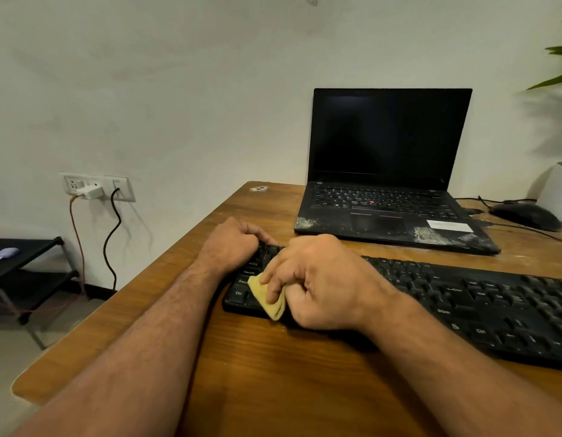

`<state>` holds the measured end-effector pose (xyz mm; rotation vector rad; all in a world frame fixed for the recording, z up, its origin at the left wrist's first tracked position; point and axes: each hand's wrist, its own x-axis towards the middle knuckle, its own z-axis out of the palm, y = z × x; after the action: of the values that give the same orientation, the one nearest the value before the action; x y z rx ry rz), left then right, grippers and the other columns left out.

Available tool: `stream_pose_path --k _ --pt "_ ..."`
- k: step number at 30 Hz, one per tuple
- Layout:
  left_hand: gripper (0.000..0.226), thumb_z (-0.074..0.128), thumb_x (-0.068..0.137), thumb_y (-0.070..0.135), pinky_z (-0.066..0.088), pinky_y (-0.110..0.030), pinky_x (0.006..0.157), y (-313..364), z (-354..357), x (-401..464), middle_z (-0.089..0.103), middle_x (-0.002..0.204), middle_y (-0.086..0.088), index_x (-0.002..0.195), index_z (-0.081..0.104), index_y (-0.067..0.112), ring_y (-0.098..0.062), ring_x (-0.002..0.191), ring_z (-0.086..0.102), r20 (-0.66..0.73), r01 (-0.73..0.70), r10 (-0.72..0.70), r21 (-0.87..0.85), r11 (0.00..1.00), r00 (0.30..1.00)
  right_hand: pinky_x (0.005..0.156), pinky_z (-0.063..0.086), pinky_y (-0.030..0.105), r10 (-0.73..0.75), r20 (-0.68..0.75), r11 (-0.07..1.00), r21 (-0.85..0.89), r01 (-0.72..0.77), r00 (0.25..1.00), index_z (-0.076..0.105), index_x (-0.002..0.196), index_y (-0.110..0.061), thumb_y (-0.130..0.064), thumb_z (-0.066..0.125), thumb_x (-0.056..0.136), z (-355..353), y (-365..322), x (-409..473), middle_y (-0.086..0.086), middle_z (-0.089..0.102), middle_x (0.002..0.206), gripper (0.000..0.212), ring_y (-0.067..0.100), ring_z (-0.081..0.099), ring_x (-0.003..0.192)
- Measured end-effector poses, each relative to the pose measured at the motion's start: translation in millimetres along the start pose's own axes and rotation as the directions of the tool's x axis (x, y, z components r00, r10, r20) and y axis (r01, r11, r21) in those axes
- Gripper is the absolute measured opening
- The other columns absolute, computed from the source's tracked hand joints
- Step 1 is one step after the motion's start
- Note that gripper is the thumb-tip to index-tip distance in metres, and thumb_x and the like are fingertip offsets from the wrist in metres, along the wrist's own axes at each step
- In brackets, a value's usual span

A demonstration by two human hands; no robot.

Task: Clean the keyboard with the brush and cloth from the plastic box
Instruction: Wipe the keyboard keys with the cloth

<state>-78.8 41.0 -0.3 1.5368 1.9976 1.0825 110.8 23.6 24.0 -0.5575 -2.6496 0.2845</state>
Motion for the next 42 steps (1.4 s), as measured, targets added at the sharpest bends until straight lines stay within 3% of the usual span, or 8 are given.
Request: stream_pose_path --k 5,9,17,21,26,30,36,42 --pt "0.039 0.048 0.08 0.0 0.053 -0.031 0.087 1.6 0.0 0.3 0.073 0.078 0.01 0.075 0.078 0.024 -0.009 0.079 0.065 0.012 0.012 -0.012 0.004 1.0 1.0 0.094 0.049 0.031 0.191 -0.161 0.97 -0.123 -0.212 0.968 0.08 0.09 -0.027 -0.009 0.05 0.076 -3.3 22.0 7.9 -0.012 0.074 0.109 0.038 0.01 0.057 0.095" --pt "0.042 0.048 0.077 -0.001 0.05 -0.036 0.098 1.0 -0.1 0.2 0.074 0.084 0.008 0.066 0.075 0.029 -0.013 0.091 0.065 -0.008 0.001 -0.001 0.011 1.0 1.0 0.103 0.039 0.019 0.16 -0.011 0.986 -0.042 -0.16 0.987 0.075 0.113 -0.031 0.0 0.049 0.08 1.1 14.3 9.7 -0.019 0.067 0.126 0.053 -0.001 0.049 0.104" --pt "0.037 0.049 0.08 0.0 0.051 -0.04 0.098 0.7 0.3 2.1 0.073 0.083 0.01 0.078 0.078 0.022 -0.009 0.085 0.064 0.0 0.023 -0.023 0.01 1.0 1.0 0.111 0.036 0.033 0.263 0.019 0.958 -0.12 -0.259 0.965 0.068 0.125 -0.032 0.0 0.045 0.083 3.9 22.5 19.9 -0.017 0.059 0.137 0.058 0.016 0.047 0.118" --pt "0.034 0.051 0.084 0.001 0.05 -0.042 0.099 0.9 1.5 1.4 0.074 0.078 0.009 0.077 0.078 0.02 -0.009 0.083 0.065 0.03 0.041 -0.04 -0.025 0.999 0.999 0.097 0.048 0.038 0.403 -0.094 0.893 -0.178 -0.413 0.911 0.07 0.122 -0.031 -0.008 0.048 0.082 0.8 34.0 18.1 0.001 0.069 0.113 0.052 0.019 0.049 0.11" --pt "0.035 0.049 0.082 0.0 0.051 -0.041 0.097 -2.5 0.3 4.4 0.072 0.072 0.012 0.077 0.079 0.02 -0.01 0.076 0.064 0.021 0.012 -0.012 -0.006 1.0 1.0 0.104 0.047 0.032 0.276 -0.047 0.961 0.002 -0.276 0.96 0.068 0.125 -0.031 -0.001 0.045 0.084 -4.4 20.8 11.9 -0.009 0.066 0.126 0.056 0.01 0.055 0.115" --pt "0.041 0.047 0.072 -0.003 0.052 -0.028 0.075 -3.3 0.1 4.5 0.068 0.057 0.016 0.062 0.076 0.025 -0.009 0.067 0.061 0.007 -0.017 0.017 -0.007 1.0 1.0 0.08 0.059 0.029 0.084 -0.02 0.986 0.145 -0.08 0.996 0.08 0.092 -0.031 -0.007 0.052 0.072 -4.7 -4.8 7.0 -0.013 0.076 0.098 0.042 0.006 0.067 0.093" --pt "0.042 0.046 0.073 -0.002 0.049 -0.024 0.067 -2.2 0.1 3.3 0.071 0.061 0.012 0.061 0.075 0.026 -0.01 0.063 0.062 0.018 -0.019 0.019 -0.017 1.0 1.0 0.082 0.034 0.003 -0.083 0.076 0.995 -0.044 0.087 0.994 0.083 0.086 -0.025 -0.003 0.059 0.07 -3.0 -2.8 5.3 -0.012 0.075 0.109 0.036 -0.006 0.045 0.084" --pt "0.04 0.046 0.068 0.004 0.051 -0.026 0.073 -2.4 0.0 3.3 0.073 0.068 0.013 0.064 0.077 0.029 -0.011 0.074 0.066 0.022 -0.037 0.037 0.003 0.999 0.999 0.074 0.053 0.029 -0.053 -0.039 0.993 -0.104 0.049 0.998 0.082 0.082 -0.027 -0.012 0.05 0.065 -6.5 6.1 -1.6 -0.012 0.075 0.104 0.039 0.011 0.053 0.086"
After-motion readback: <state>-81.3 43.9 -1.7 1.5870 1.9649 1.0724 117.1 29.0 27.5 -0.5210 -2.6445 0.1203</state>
